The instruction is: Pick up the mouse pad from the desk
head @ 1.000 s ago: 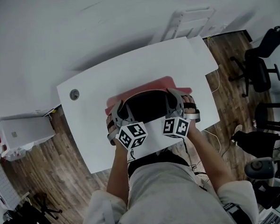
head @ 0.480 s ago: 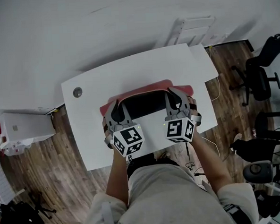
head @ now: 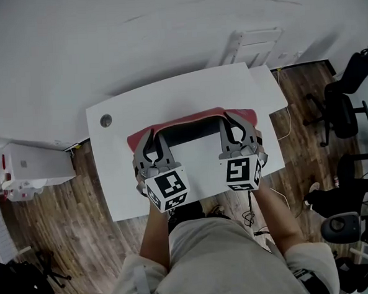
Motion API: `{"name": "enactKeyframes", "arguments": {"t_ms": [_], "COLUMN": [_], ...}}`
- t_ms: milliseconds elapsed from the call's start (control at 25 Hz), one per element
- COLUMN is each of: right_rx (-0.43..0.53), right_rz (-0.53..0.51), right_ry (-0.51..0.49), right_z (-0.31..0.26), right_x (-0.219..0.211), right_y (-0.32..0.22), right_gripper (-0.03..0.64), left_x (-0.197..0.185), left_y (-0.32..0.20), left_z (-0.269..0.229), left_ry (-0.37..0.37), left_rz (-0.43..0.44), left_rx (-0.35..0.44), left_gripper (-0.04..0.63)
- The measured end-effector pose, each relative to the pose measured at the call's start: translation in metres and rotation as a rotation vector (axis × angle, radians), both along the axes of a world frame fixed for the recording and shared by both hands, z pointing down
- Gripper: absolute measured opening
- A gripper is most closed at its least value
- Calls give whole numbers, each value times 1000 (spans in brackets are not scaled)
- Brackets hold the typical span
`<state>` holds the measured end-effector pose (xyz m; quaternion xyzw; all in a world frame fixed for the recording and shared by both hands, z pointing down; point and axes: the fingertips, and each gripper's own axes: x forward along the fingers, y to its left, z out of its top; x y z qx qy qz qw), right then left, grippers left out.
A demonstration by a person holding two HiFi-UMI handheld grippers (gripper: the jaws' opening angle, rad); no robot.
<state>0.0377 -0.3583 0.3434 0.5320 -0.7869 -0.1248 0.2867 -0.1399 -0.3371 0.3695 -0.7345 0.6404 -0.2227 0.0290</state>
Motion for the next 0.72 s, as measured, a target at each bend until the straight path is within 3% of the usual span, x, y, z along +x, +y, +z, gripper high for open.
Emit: {"name": "enactKeyframes", "arguments": {"t_ms": [720], "right_rx": [116], "right_rz": [-44], "right_ry": [-135], "right_z": [-62], "right_x": [0], "right_y": [12], "right_gripper": [49], "left_x": [27], "left_y": [14], "left_z": [-72], "left_ry": [60], "left_rz": [7], "left_rx": [133], "left_gripper": [31]}}
